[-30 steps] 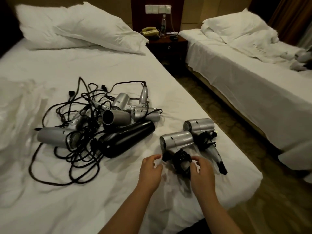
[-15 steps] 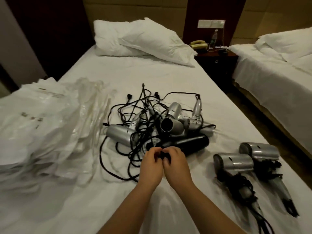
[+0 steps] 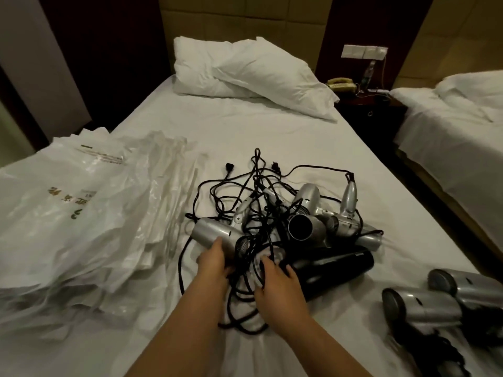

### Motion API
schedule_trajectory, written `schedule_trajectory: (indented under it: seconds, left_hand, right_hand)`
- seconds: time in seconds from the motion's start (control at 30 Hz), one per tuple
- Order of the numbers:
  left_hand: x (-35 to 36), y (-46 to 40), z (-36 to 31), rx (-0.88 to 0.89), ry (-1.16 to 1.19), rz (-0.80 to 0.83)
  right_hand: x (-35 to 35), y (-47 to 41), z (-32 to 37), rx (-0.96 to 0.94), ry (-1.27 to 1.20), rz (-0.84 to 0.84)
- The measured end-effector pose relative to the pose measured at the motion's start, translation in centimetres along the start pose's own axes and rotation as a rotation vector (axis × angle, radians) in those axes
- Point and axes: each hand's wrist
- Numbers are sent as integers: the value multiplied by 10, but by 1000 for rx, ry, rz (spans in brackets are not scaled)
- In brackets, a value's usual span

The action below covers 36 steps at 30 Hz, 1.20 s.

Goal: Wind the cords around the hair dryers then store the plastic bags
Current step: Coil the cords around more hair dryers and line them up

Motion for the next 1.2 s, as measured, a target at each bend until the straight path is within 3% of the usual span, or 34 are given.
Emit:
schedule_trajectory:
  seconds: [0.2,0.4,0.47,0.6,0.8,0.9,1.0,1.1,1.2]
  left_hand:
    - [18,-49,15,44,-5,-14]
    - [19,-5,-9,138,-78,-122]
    - [10,17,-20,344,-280,-233]
    - [-13,80,-52,820,-488,-211]
    - [-38,175,-71,1120,-604,50]
    - [-45,215,-70,1146,-639,190]
    - [-46,243,-76,1109,-532,324]
    - [-44,250,-85,993,-399,350]
    - [-40,246,-69,814,-163,436]
  right_hand:
    - [6,15,-17,8,-214,135]
    - [8,14,-20,9,-294,105]
    - [5,15,-17,10,-346,53]
    - [-2,26,-2,10,-461,-109]
    - [-37,46,27,-176,-547,-278]
    - [-56,58,36,-277,-493,-273]
    - [-71,74,36,-240,-524,-191]
    - [-80,104,40,-186,-676,-3]
    - [-77,126,50,-160,-882,-26]
Point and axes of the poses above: each hand's wrist, its own y-axis away from the middle knuckle, its own x-axis out of the palm, z = x × y, and after that the axes turned 4 degrees about z, right-handed
